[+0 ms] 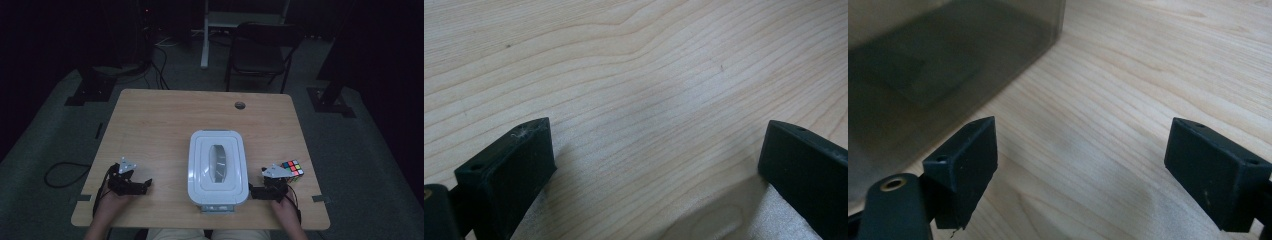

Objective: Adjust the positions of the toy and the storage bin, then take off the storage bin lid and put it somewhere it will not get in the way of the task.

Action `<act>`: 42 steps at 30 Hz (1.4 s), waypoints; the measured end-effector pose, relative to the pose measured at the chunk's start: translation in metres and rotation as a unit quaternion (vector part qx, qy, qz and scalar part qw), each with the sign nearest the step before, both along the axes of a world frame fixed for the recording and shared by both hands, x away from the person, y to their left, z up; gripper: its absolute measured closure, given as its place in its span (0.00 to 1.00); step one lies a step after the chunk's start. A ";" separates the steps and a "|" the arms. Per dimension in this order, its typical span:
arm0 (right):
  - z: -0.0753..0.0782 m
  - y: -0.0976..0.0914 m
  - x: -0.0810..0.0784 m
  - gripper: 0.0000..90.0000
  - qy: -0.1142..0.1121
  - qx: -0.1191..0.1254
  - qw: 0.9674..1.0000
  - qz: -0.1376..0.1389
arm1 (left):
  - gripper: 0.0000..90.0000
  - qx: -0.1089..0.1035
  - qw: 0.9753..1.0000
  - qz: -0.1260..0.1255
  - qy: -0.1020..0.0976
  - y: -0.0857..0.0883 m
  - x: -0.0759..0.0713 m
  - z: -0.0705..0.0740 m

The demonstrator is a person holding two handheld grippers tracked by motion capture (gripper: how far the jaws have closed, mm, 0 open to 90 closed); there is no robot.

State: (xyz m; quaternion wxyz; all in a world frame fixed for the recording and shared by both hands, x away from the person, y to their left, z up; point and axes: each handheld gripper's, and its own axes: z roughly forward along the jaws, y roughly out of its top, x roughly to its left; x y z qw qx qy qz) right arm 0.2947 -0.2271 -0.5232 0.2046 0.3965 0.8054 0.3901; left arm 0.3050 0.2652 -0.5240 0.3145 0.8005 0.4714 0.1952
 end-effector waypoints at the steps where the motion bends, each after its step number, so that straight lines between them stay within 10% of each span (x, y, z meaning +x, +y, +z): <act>1: -0.001 0.000 0.000 0.15 0.001 -0.006 1.000 0.000 | 0.03 0.000 1.000 -0.001 0.000 0.000 0.000 0.000; 12: -0.004 0.001 0.008 0.15 0.046 -0.021 0.999 -0.007 | 0.03 0.001 1.000 -0.010 0.000 -0.001 0.000 0.000; 27: -0.004 0.001 0.008 0.14 0.049 -0.021 0.999 -0.006 | 0.03 0.005 1.000 -0.021 0.019 0.001 0.000 0.004; 42: -0.004 0.001 0.008 0.14 0.048 -0.021 0.999 -0.006 | 0.03 -0.025 0.996 -0.083 0.007 -0.018 -0.019 0.052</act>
